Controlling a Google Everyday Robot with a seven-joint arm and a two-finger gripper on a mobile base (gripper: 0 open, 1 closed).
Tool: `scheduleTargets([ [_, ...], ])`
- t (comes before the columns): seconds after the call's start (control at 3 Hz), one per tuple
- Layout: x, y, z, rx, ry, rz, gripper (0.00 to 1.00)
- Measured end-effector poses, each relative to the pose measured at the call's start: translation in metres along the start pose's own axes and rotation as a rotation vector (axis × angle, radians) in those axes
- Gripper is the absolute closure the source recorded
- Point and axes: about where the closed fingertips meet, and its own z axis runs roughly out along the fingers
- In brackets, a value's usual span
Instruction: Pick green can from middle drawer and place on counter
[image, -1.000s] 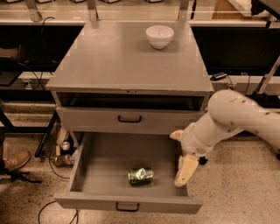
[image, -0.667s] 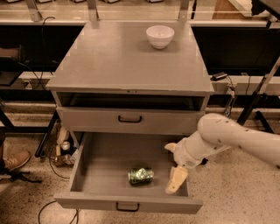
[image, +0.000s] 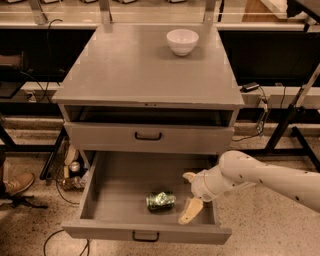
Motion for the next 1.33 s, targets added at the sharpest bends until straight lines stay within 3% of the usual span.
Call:
scheduleTargets([
  [0.67,-0.018,-0.037,0.029,0.027,-0.018,-0.108,0.00],
  [1.33,-0.017,-0.064,0.078,0.013,-0.009,-0.161,0.00],
])
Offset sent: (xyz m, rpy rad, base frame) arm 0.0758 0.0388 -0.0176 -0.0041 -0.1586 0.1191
